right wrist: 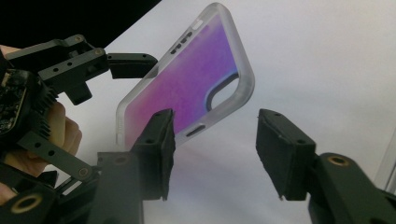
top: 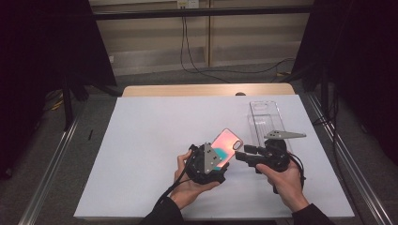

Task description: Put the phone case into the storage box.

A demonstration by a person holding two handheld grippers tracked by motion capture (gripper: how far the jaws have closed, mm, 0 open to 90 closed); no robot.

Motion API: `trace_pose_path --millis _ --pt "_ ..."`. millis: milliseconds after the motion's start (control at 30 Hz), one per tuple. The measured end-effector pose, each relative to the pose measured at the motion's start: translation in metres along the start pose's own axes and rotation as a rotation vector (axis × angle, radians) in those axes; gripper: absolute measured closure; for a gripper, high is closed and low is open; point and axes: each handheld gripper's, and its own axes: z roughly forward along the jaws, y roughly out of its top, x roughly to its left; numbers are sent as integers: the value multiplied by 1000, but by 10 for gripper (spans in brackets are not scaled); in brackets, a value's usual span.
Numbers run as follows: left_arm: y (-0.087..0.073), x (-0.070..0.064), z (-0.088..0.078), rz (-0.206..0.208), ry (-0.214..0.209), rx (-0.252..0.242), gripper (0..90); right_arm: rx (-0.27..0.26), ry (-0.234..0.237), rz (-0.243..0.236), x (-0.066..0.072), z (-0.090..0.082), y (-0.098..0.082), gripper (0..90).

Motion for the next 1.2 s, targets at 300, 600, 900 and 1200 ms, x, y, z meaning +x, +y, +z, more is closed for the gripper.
trace_pose_path --millis 300,600,900,1200 --pt "-1 -1 1 13 16 6 170 17 5 57 -2 6 2 565" --pt "-2 -1 2 26 29 12 170 21 6 106 -1 11 4 666" --pt "-2 -3 3 30 30 10 170 19 8 174 -3 13 5 668" --pt "-2 -5 5 43 37 12 170 30 3 197 -2 15 4 699"
